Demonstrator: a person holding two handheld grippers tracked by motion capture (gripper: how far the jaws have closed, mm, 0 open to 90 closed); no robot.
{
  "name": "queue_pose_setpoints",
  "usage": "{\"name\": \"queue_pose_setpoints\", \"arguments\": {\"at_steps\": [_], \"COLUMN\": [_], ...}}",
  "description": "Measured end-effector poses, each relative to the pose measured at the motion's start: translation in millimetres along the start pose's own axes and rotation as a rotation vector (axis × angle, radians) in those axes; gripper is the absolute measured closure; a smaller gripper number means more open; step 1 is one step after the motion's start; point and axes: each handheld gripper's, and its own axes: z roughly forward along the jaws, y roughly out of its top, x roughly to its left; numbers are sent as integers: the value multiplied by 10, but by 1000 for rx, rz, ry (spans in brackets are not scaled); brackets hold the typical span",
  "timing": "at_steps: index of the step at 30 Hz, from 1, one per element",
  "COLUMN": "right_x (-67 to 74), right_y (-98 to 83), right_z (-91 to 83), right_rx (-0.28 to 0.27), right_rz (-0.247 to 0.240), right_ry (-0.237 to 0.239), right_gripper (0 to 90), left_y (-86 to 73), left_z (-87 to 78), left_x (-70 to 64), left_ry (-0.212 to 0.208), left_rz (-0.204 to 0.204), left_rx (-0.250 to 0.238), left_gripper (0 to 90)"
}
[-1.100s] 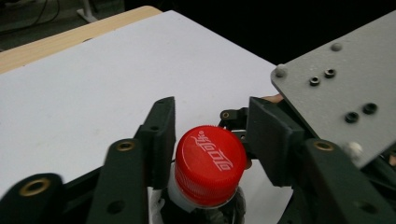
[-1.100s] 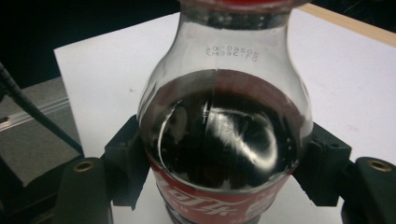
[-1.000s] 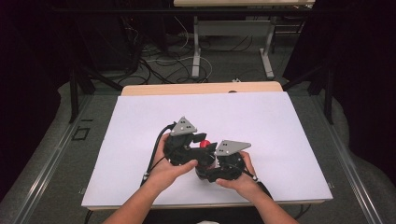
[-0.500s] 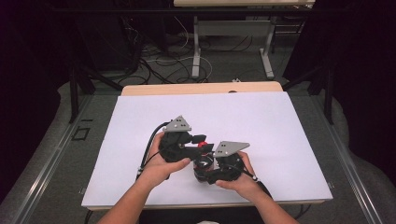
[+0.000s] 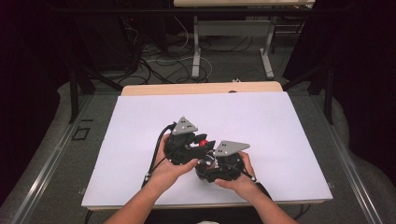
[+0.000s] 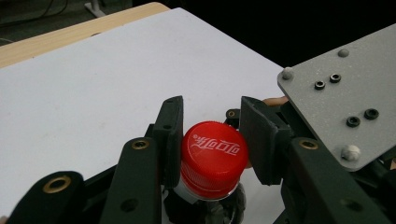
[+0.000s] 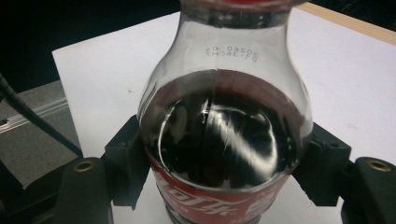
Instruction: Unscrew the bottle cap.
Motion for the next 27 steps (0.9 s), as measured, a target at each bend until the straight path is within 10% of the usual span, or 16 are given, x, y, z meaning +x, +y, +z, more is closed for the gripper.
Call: {"name": "queue_pose_setpoints", "arguments": {"at_steps": [17, 27], "right_x": [-1, 19], "right_y": [7, -3], "right_z": [-1, 16], "right_rx": [-1, 10], "right_rz": [-12, -10], "right_ry": [55, 70], "right_gripper": [294, 295], "left_y": [-24, -38], "left_z": [-95, -19], "left_x": [178, 84], "left_ry": [-125, -95], "left_rz": [46, 66], "left_rx": [21, 16], "left_gripper": [515, 607]}}
